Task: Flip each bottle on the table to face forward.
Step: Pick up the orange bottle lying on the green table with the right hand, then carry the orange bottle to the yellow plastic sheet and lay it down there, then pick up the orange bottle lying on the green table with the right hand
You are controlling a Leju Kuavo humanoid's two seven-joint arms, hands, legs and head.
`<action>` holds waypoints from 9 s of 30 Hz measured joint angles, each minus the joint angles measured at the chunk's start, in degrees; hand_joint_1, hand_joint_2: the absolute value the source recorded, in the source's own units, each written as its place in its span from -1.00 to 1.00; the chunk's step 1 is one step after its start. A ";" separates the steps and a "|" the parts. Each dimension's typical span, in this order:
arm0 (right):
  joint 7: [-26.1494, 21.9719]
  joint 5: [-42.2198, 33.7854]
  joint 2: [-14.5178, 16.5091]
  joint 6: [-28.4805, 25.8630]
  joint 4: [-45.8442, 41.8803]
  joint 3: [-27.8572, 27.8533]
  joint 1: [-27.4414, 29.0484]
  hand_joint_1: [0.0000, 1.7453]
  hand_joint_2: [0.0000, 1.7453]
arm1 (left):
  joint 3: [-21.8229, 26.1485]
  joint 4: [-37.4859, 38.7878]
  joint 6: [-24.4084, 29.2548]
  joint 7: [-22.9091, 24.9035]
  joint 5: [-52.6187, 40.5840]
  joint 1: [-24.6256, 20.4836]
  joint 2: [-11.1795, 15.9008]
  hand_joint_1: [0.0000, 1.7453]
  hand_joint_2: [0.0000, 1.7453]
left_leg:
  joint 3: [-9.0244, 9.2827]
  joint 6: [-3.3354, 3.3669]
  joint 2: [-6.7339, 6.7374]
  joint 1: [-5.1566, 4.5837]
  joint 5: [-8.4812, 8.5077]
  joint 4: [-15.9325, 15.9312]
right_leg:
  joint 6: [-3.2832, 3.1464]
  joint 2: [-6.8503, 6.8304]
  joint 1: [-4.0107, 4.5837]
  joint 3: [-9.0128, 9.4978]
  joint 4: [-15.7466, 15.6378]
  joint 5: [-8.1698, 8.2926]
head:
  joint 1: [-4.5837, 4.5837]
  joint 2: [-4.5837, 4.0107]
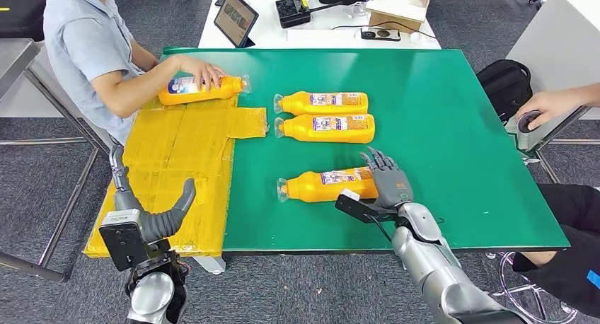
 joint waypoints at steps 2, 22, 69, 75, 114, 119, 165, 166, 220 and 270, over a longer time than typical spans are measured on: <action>0.26 -0.17 0.59 1.15 0.97 0.16 -0.90 -0.08 1.00 | -0.15 0.36 0.04 0.04 0.01 -0.27 0.00 -1.00 1.00 | 0.00 0.00 0.01 0.00 0.00 0.00 | 0.00 0.00 0.00 -0.01 0.00 0.00 | -0.01 0.00; 0.30 -12.76 0.74 25.15 7.47 -1.43 -6.66 1.00 1.00 | -0.23 1.86 -6.33 1.72 6.94 -0.45 0.13 -1.00 1.00 | 0.89 -0.03 0.10 0.02 -0.10 -0.01 | -0.01 0.04 0.04 0.75 -0.07 -0.02 | 0.01 0.00; -22.75 -39.94 9.89 16.75 -29.48 7.12 15.71 1.00 1.00 | -12.97 2.11 -28.01 3.64 27.28 8.03 2.63 -1.00 1.00 | 0.07 -0.08 0.08 0.06 -0.11 -0.02 | -0.02 0.09 0.09 0.00 -0.03 -0.02 | 0.01 0.00; -23.36 -38.75 12.77 15.27 -27.83 14.49 16.13 1.00 1.00 | -14.62 1.76 -27.97 2.99 26.95 7.75 3.35 -1.00 1.00 | 0.07 -0.08 0.07 0.06 -0.10 -0.02 | -0.02 0.08 0.09 0.00 -0.03 -0.02 | 0.00 0.00; -23.40 -42.53 17.14 14.79 -17.77 29.29 18.50 -1.00 -1.00 | -10.20 -2.24 -23.80 0.97 37.01 8.49 1.76 1.00 1.00 | 0.03 -0.09 0.23 0.07 -0.11 -0.02 | -0.05 0.12 0.09 -0.17 -0.04 -0.04 | -0.02 0.00; -23.42 -43.32 16.24 12.44 -19.40 29.47 20.45 -1.00 -1.00 | -8.81 -2.26 -30.08 4.32 39.06 7.84 2.71 1.00 1.00 | 0.03 -0.09 0.22 0.07 -0.12 -0.02 | -0.05 0.12 0.09 -0.16 -0.05 -0.04 | -0.02 0.00; -23.43 -46.43 6.32 8.30 -52.31 13.84 39.87 -1.00 -1.00 | -4.27 38.39 -24.39 13.13 -40.47 -22.24 13.61 -0.88 1.00 | 0.04 -0.05 0.08 0.07 0.04 -0.03 | -0.17 0.03 0.11 -0.04 -0.03 0.09 | -0.01 0.00; -23.43 -46.41 6.40 8.60 -52.14 13.78 39.73 -1.00 -1.00 | -4.46 39.77 -24.62 13.54 -40.07 -23.15 13.56 -0.88 1.00 | 0.05 -0.06 0.07 0.07 0.05 -0.03 | -0.18 0.03 0.11 -0.04 -0.03 0.09 | -0.01 0.00; -16.37 -5.82 0.83 -13.58 -40.38 6.68 29.44 -1.00 1.00 | 1.79 -0.36 -21.66 -1.03 14.99 -7.22 8.75 -1.00 1.00 | -0.04 -0.01 -0.01 0.04 0.11 -0.02 | -0.13 -0.08 0.07 -0.01 -0.05 0.14 | 0.00 0.00; -0.81 -3.33 2.99 6.27 3.00 6.66 -3.22 -1.00 1.00 | -4.10 -1.28 -20.49 3.76 16.12 -4.23 5.25 -1.00 1.00 | -0.11 0.00 0.05 0.06 0.18 -0.01 | -0.07 -0.06 0.10 -0.11 -0.02 0.19 | -0.01 0.00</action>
